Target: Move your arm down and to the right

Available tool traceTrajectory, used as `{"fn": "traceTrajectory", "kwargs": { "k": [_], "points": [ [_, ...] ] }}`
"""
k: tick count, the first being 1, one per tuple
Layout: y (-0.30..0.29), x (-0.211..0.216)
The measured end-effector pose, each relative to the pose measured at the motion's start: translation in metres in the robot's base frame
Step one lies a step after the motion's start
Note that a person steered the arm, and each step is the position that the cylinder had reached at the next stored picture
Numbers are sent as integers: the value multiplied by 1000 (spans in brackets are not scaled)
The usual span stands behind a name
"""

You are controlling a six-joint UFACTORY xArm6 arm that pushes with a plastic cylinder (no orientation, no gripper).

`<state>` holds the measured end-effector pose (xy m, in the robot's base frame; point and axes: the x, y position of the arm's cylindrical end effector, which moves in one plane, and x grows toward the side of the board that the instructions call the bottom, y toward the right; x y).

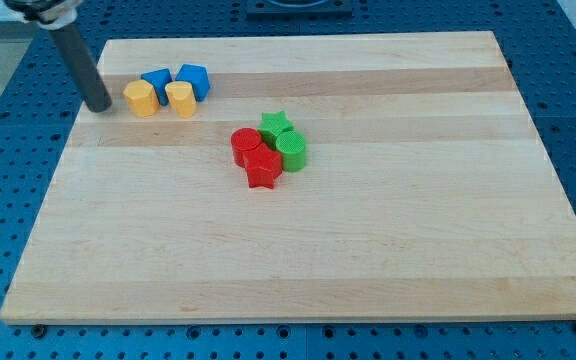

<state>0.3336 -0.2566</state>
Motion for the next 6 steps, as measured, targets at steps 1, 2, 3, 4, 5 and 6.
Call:
{"fn": "traceTrajectory", "kwargs": {
  "k": [1, 2, 3, 4, 5, 6],
  "points": [
    [36, 1],
    [40, 1],
    [4, 19],
    [33, 96],
    [120, 144],
    [219, 218]
  ]
}}
